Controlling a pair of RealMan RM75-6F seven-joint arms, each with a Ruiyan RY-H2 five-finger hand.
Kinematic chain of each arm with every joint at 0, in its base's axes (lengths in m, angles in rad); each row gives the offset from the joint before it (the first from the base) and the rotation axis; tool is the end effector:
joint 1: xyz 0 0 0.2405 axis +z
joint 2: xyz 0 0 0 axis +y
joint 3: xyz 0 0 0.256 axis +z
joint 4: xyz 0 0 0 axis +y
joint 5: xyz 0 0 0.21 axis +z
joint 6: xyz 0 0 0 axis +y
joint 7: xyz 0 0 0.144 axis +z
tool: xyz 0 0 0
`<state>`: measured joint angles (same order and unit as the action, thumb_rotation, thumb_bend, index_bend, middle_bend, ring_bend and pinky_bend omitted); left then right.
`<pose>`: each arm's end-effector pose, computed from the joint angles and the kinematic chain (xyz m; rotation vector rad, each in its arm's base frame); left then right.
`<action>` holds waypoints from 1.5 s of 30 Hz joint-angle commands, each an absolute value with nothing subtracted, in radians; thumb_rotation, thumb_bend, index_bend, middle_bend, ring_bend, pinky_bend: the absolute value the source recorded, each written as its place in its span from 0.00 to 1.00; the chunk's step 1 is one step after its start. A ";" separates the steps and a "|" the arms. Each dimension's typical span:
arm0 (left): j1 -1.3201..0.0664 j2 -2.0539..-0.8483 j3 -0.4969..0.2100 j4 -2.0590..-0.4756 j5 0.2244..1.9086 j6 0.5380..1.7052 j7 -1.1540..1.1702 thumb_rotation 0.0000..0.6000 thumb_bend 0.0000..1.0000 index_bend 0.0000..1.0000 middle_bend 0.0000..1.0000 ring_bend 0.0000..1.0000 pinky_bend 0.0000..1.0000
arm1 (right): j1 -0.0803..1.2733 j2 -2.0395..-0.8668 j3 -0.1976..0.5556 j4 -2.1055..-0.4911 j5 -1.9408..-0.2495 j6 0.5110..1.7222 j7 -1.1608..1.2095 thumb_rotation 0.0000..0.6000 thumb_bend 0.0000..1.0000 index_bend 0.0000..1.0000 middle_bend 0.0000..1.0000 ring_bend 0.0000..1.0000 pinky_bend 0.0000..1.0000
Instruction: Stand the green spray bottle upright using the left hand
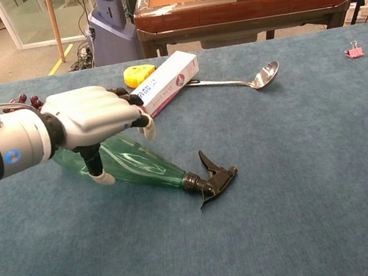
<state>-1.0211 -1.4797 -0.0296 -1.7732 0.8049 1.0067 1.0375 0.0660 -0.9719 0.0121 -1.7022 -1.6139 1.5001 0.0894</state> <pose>-0.0779 0.3119 -0.0281 -2.2122 -0.3665 -0.5481 -0.2939 -0.1659 0.1869 1.4734 -0.9156 0.9574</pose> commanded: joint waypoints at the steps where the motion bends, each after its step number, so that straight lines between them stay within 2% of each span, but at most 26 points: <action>1: -1.051 -1.510 -0.041 -1.775 0.734 1.018 1.079 1.00 0.09 0.27 0.23 0.00 0.00 | 0.065 -0.972 0.012 -1.701 -1.613 1.501 0.090 1.00 0.25 0.31 0.28 0.14 0.13; 9: -1.100 -1.568 -0.054 -1.756 0.641 1.047 1.129 1.00 0.09 0.31 0.27 0.03 0.00 | 0.060 -0.970 0.012 -1.698 -1.609 1.507 0.094 1.00 0.25 0.31 0.28 0.14 0.13; 16: -1.133 -1.604 -0.066 -1.722 0.571 1.059 1.143 1.00 0.19 0.34 0.32 0.06 0.00 | 0.061 -0.969 0.014 -1.696 -1.609 1.508 0.099 1.00 0.25 0.31 0.28 0.14 0.13; 26: -1.163 -1.629 -0.057 -1.685 0.514 1.068 1.162 1.00 0.27 0.38 0.36 0.10 0.00 | 0.056 -0.969 0.013 -1.689 -1.605 1.511 0.107 1.00 0.25 0.31 0.28 0.14 0.13; 32: -1.173 -1.640 -0.043 -1.663 0.494 1.066 1.168 1.00 0.28 0.39 0.37 0.11 0.00 | 0.051 -0.963 0.014 -1.694 -1.603 1.519 0.101 1.00 0.25 0.31 0.28 0.14 0.13; 39: -1.160 -1.625 -0.039 -1.663 0.531 1.065 1.114 1.00 0.28 0.43 0.44 0.16 0.00 | 0.051 -0.963 0.015 -1.700 -1.604 1.518 0.097 1.00 0.25 0.31 0.28 0.14 0.13; 45: -1.111 -1.541 -0.054 -1.710 0.638 1.046 0.965 1.00 0.28 0.45 0.46 0.18 0.00 | 0.053 -0.965 0.015 -1.699 -1.603 1.514 0.098 1.00 0.25 0.31 0.28 0.14 0.13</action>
